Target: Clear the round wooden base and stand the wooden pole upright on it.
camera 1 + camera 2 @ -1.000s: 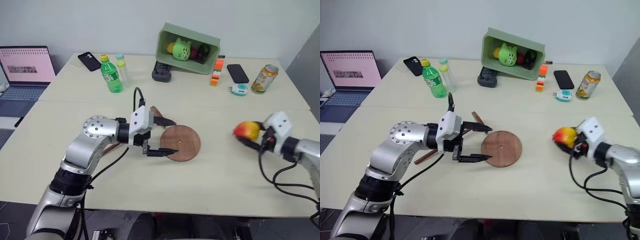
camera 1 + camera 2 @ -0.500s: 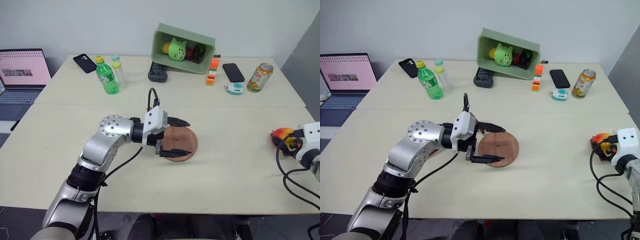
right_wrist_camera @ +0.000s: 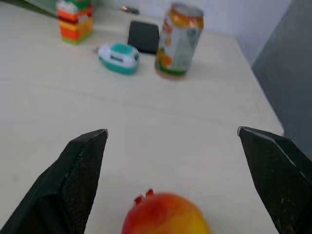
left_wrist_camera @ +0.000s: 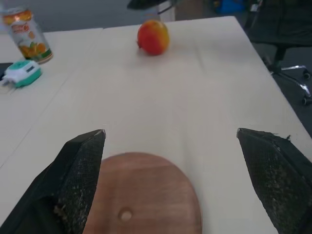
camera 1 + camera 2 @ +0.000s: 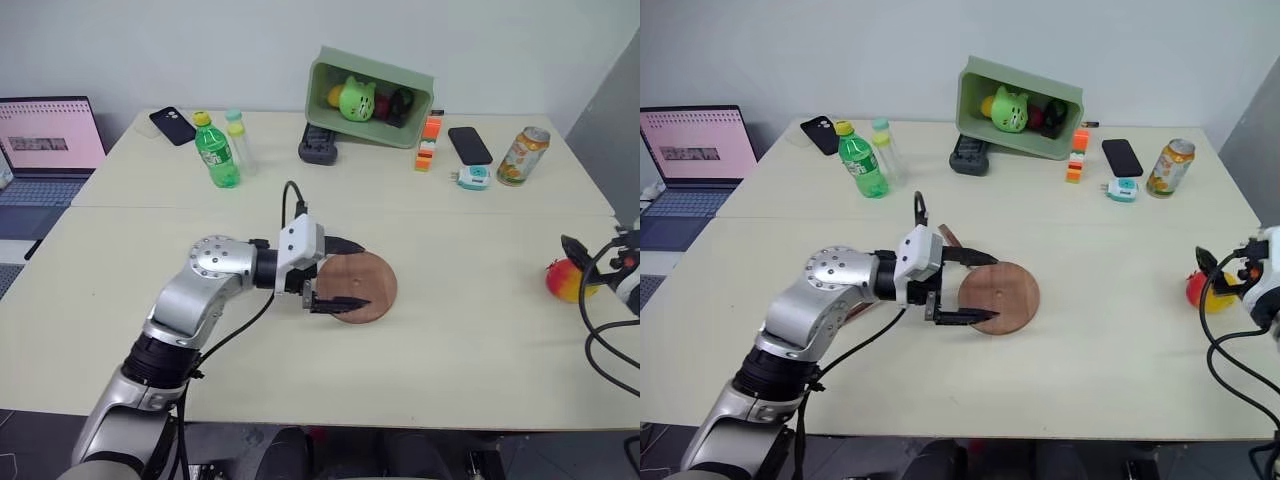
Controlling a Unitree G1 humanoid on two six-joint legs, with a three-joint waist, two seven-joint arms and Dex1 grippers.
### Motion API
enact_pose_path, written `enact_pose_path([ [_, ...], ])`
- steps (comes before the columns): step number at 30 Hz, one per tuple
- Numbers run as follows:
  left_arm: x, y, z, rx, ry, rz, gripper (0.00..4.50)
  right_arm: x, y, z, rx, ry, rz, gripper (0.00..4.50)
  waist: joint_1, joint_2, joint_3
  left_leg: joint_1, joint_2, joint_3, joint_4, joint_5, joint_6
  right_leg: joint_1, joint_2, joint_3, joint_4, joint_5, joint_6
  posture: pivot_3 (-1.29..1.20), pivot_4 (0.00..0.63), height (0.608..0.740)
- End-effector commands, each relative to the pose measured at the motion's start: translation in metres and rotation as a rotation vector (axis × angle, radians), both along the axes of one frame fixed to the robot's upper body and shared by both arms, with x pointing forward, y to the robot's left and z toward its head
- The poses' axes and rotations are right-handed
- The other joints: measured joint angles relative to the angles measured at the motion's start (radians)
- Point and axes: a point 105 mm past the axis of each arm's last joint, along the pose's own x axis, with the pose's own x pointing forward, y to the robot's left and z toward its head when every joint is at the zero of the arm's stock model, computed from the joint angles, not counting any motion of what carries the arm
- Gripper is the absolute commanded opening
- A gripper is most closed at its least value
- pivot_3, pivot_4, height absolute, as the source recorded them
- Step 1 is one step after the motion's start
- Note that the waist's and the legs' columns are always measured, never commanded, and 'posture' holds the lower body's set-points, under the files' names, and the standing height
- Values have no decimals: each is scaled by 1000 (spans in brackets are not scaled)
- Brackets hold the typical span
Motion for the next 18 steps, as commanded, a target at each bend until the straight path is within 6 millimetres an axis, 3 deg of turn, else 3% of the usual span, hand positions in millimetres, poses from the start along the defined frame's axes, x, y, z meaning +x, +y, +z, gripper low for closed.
enact_pose_path([
  [1,15,42,30,62,-84,200,4500,-29,74,31,-50,-35,424,4469,-2,0,0,0,0,0,0,0,0,0,0,0,0,0,0,0,150,740],
  [3,14,64,35,125,-48,253,4500,-47,108,28,-51,31,629,4469,-5,1,1,0,1,0,-1,0,1,0,1,0,0,0,0,0,150,740],
  [9,24,98,24,276,54,393,4500,-54,149,20,-101,118,847,4469,6,0,2,1,-1,-2,1,-1,2,3,0,-3,-2,0,0,0,150,740],
  [14,41,96,6,369,122,460,4500,-59,175,6,-125,164,976,4469,9,-2,3,0,-1,-2,1,-1,2,4,0,-4,-3,0,0,0,150,740],
  [18,56,90,7,388,126,506,4500,-64,185,-2,-93,182,1011,4469,6,-4,4,-1,-1,-2,1,-1,2,4,0,-5,-5,0,0,0,150,740],
])
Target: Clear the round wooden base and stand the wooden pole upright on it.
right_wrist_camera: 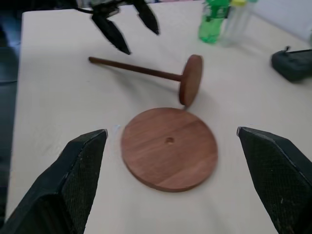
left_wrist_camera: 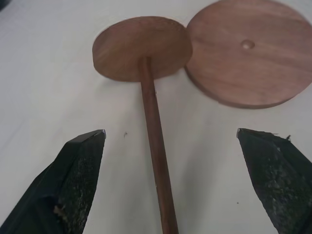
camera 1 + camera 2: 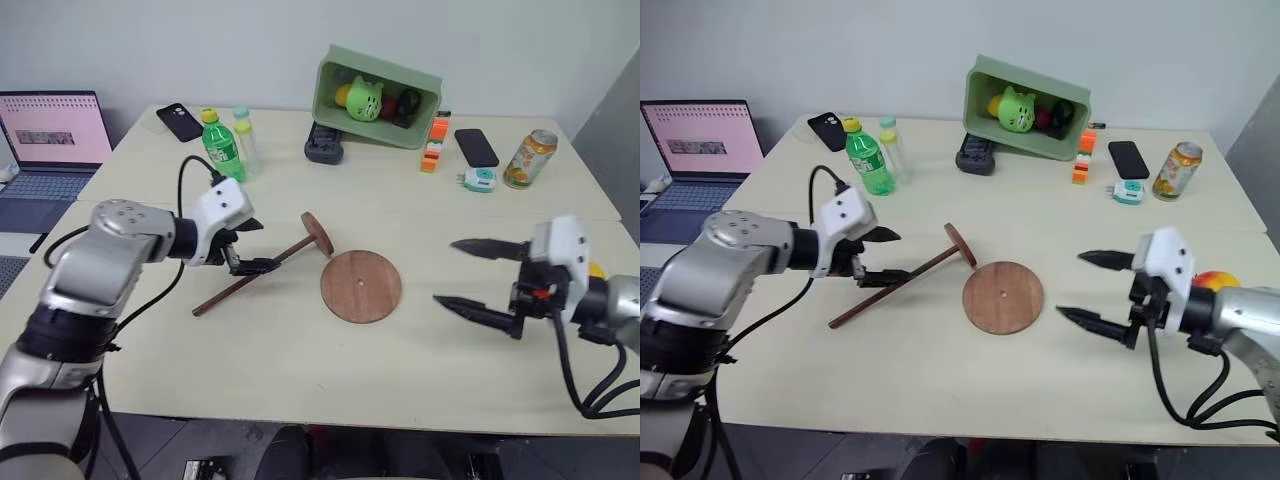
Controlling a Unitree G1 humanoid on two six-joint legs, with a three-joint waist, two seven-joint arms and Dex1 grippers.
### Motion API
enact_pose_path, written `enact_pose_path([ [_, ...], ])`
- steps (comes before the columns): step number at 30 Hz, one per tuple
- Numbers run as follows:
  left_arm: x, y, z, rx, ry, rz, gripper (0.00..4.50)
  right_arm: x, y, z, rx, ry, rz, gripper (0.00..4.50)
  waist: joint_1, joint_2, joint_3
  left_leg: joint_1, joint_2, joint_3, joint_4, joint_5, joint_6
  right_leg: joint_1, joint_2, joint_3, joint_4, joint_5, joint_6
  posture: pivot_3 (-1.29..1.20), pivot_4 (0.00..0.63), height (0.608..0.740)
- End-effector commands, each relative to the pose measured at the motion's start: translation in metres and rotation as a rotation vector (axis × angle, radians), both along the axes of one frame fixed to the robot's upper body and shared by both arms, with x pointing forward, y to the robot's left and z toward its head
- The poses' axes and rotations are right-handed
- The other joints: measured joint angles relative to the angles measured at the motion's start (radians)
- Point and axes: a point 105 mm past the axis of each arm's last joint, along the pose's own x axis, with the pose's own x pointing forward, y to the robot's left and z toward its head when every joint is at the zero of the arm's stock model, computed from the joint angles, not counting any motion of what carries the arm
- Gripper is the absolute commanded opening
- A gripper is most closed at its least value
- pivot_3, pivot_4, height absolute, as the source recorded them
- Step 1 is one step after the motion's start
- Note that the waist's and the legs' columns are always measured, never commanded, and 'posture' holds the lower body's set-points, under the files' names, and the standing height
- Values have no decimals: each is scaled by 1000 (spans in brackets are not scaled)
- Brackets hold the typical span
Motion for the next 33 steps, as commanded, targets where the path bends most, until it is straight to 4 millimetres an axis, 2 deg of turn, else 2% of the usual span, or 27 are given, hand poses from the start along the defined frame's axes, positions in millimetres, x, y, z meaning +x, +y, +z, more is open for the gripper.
enact_pose_path([
  [1,11,-4,12,5,-23,39,4500,-8,10,2,3,-29,45,4469,-2,-1,0,0,0,0,0,0,0,0,0,0,0,0,0,0,150,740],
  [5,10,-11,-3,82,65,-7,4500,-15,19,-7,22,-6,60,4469,-4,-1,0,0,0,-1,0,0,0,-1,0,0,0,0,0,0,150,740],
  [8,20,-8,-4,103,84,28,4500,-22,25,-11,34,8,71,4469,-4,-1,0,0,0,-1,0,0,0,-1,1,0,2,0,0,0,150,740],
  [16,27,-4,-16,213,193,-44,4500,-34,36,-17,59,32,72,4469,-4,-1,1,0,-2,-1,0,0,0,-2,1,0,3,0,0,0,150,740],
  [22,37,-7,-23,265,202,-89,4500,-36,40,-20,68,37,63,4469,-5,-1,1,-1,-6,-1,0,0,0,-3,0,1,3,0,0,0,150,740],
  [26,42,-10,-29,294,207,-98,3882,-37,41,-21,65,47,67,4500,-5,-2,1,-1,-7,-2,0,0,0,-3,0,1,3,0,0,0,150,740],
  [33,40,-11,-38,310,226,-107,2260,-37,42,-23,63,48,69,4500,-6,-2,1,-1,-7,-2,0,0,0,-4,-1,1,3,0,0,0,150,740],
])
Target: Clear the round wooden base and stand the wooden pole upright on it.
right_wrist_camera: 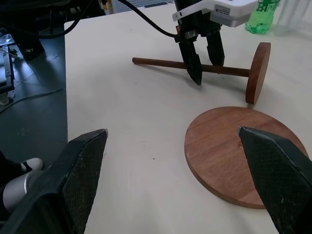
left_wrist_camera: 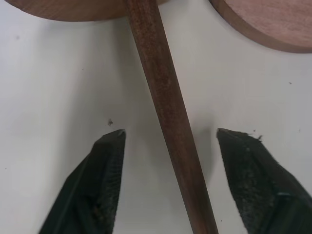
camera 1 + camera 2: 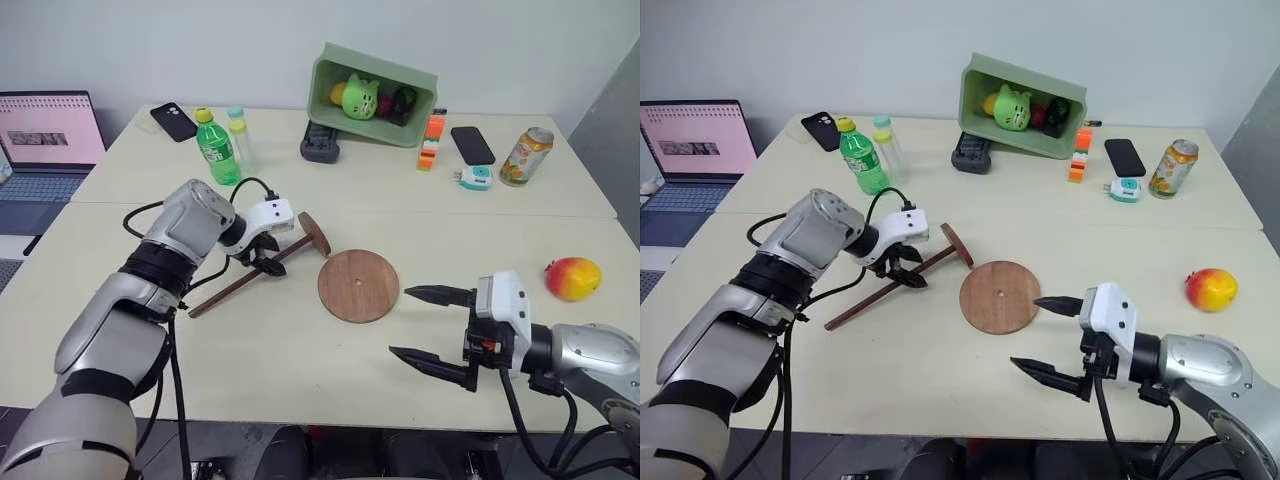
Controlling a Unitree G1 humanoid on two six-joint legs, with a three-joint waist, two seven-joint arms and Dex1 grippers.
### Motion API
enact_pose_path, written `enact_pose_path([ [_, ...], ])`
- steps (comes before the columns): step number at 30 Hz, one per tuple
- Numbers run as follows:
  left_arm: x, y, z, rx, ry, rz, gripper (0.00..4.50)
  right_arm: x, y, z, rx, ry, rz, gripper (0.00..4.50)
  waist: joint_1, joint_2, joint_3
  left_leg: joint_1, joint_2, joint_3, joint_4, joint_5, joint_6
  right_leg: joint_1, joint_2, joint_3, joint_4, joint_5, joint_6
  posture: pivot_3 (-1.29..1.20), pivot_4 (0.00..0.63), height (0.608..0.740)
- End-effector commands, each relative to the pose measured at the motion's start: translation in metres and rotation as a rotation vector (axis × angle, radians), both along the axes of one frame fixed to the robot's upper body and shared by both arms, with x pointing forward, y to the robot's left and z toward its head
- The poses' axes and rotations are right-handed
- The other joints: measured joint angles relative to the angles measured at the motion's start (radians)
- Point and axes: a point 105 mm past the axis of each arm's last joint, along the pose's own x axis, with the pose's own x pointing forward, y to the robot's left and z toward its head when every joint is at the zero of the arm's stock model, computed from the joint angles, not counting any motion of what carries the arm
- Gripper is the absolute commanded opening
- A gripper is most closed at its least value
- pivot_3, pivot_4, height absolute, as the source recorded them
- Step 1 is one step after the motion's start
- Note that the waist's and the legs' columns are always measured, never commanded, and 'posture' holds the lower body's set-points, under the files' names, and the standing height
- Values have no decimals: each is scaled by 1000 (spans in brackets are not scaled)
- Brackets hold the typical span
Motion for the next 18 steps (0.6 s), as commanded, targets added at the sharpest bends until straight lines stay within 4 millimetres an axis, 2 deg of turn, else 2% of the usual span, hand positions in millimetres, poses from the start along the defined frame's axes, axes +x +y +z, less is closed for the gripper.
enact_pose_path([
  [1,2,-1,7,-2,-27,-7,1981,-6,6,5,10,-29,28,4500,0,0,0,0,0,0,0,0,0,0,0,0,0,0,0,0,150,740],
  [5,4,4,12,-10,-28,15,1263,-6,7,6,20,-32,28,4500,0,0,0,0,0,0,0,0,0,0,0,0,0,0,0,0,150,740],
  [7,3,7,13,-15,-24,24,718,-6,8,6,18,-31,27,4500,0,0,0,0,0,0,0,0,0,0,0,0,0,0,0,0,150,740],
  [10,0,10,12,-24,-8,34,281,-5,7,5,16,-32,25,4500,0,0,0,0,0,0,0,0,0,0,0,0,0,0,0,0,150,740],
  [16,-5,9,18,-66,-9,39,273,-5,3,5,-2,-28,25,4500,-1,0,0,0,0,0,0,0,0,0,0,0,1,0,0,0,150,740],
  [18,1,-4,47,-188,-76,30,273,-5,-1,6,-12,-29,15,4500,0,0,0,0,0,-1,0,0,0,0,-1,0,1,0,0,0,150,740],
])
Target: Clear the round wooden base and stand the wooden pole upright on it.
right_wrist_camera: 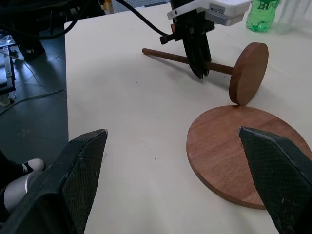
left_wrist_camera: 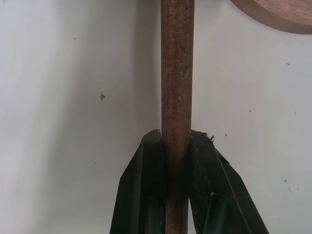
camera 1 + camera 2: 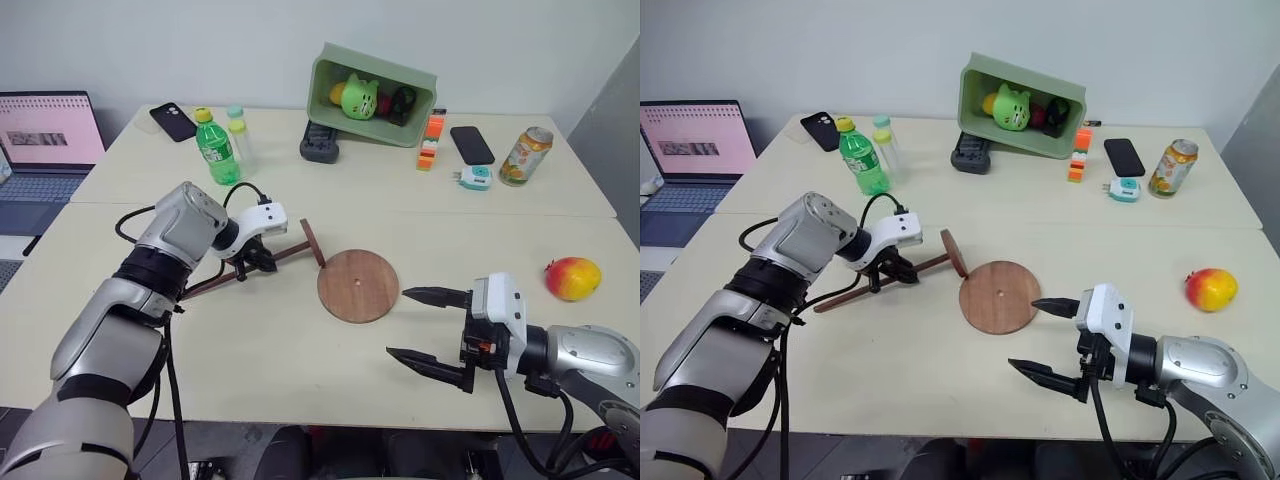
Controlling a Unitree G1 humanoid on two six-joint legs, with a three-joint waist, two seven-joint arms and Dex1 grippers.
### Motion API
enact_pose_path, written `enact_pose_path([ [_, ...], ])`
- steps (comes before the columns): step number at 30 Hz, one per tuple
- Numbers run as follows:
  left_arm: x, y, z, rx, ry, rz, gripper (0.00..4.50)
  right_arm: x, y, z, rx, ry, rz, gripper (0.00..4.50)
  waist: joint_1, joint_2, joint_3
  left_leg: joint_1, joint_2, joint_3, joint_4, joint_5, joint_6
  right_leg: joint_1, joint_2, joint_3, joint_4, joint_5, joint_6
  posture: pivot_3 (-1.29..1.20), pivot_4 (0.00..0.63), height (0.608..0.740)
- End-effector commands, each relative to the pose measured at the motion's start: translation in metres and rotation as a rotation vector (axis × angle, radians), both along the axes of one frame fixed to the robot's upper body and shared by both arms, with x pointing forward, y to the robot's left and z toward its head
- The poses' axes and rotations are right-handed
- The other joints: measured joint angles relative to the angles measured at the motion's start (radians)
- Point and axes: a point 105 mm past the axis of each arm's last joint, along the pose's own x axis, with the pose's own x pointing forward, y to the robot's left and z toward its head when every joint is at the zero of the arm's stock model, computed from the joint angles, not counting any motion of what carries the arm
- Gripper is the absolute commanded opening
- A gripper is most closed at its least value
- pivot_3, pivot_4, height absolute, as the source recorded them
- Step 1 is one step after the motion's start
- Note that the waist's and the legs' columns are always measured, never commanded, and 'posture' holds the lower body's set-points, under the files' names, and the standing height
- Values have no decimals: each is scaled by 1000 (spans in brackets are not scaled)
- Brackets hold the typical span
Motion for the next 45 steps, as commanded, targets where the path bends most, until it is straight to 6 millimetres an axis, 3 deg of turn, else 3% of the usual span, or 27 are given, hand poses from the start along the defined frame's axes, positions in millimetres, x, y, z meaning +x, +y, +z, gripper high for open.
enact_pose_path([
  [1,10,-21,62,-228,-153,-20,273,-4,-4,9,-9,-34,5,4500,2,-1,0,0,0,0,0,0,0,0,0,0,0,0,0,0,150,740],
  [5,4,-59,127,-644,-262,-94,272,-6,-14,10,-31,-26,-28,4500,6,-2,1,-7,0,-5,3,0,0,-2,-2,-2,0,0,0,0,150,740],
  [7,-4,-71,148,-797,-308,-130,272,-7,-19,11,-41,-29,-50,4500,6,-2,1,-8,3,-5,4,0,0,-3,-3,-2,0,0,1,0,150,740],
  [10,-12,-81,159,-919,-354,-128,272,-5,-25,13,-49,-43,-86,4500,1,-2,1,-8,4,-3,4,0,-1,-2,-3,-1,0,0,1,0,150,740],
  [14,-28,-100,146,-979,-512,-173,272,7,-33,17,-55,-99,-195,4500,-5,0,0,-2,7,1,2,0,-1,-2,-2,2,2,0,1,0,150,740],
  [20,-33,-119,131,-1134,-648,-69,272,5,-21,10,-39,-72,-219,4500,4,-1,0,-1,7,0,3,0,-1,0,-2,4,2,0,1,0,150,740],
  [28,-37,-134,117,-1218,-644,-18,272,9,-24,3,-65,-60,-285,4500,8,-1,0,-1,6,1,3,0,-1,1,-2,3,1,0,1,0,150,740],
  [33,-52,-145,98,-1232,-547,-60,272,16,-26,4,-75,-72,-329,4500,6,-1,0,0,6,2,2,0,-1,1,-2,2,1,0,1,0,150,740],
  [45,-50,-146,90,-1229,-556,-65,272,15,-26,-3,-118,-45,-311,4500,6,-1,0,0,5,1,2,0,0,1,-1,2,1,0,1,0,150,740],
])
